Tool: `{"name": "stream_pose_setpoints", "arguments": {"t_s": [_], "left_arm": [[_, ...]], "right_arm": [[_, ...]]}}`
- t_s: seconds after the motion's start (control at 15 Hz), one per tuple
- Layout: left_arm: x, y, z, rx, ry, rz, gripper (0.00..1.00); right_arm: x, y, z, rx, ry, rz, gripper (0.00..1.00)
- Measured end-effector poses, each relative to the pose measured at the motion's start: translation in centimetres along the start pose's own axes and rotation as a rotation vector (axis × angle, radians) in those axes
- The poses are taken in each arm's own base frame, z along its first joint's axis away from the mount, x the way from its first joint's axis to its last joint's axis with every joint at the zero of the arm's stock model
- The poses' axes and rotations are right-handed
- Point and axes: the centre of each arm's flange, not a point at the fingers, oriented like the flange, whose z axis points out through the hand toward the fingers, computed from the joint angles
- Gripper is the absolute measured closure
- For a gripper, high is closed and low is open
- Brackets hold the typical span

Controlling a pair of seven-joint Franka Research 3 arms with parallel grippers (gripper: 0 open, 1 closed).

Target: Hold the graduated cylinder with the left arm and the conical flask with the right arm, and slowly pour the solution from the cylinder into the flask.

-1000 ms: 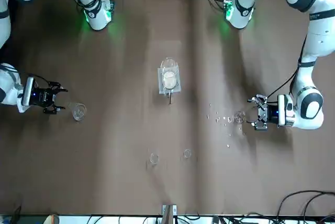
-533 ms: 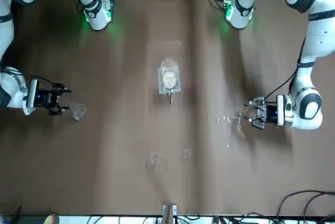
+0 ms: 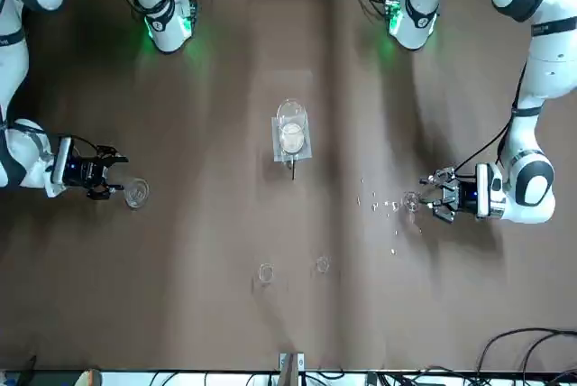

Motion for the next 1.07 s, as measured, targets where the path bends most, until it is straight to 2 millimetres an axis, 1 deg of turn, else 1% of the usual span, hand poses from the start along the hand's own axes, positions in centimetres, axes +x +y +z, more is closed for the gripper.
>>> {"name": "stream_pose_setpoints", "arguments": {"t_s": [0.07, 0.13, 0.2, 0.27, 0.6, 0.87, 1.07], "left_arm": [[0.0, -0.01, 0.03, 0.0, 0.0, 0.0, 0.56], [0.0, -0.01, 0.02, 0.0, 0.0, 0.0, 0.56], [0.0, -0.01, 0.02, 0.0, 0.0, 0.0, 0.61], [0.0, -0.01, 0.02, 0.0, 0.0, 0.0, 0.62], [-0.02, 0.0, -0.03, 0.001, -0.001, 0.0, 0.65], [-0.02, 0.0, -0.03, 0.001, -0.001, 0.0, 0.66], [0.07, -0.09, -0.11, 0.002, -0.003, 0.002, 0.66]], "right_arm": [[-0.11, 0.01, 0.03, -0.005, 0.003, -0.006, 0.23], [-0.19, 0.0, 0.03, -0.007, 0.005, -0.01, 0.23], [-0.25, -0.01, 0.0, -0.008, 0.004, -0.014, 0.23], [-0.31, -0.04, -0.02, -0.009, 0.004, -0.019, 0.23], [-0.57, 0.01, -0.04, -0.019, 0.007, -0.029, 0.23], [-0.93, 0.01, -0.03, -0.027, 0.013, -0.026, 0.23], [-1.05, 0.0, -0.05, -0.029, 0.013, -0.025, 0.26]]}}
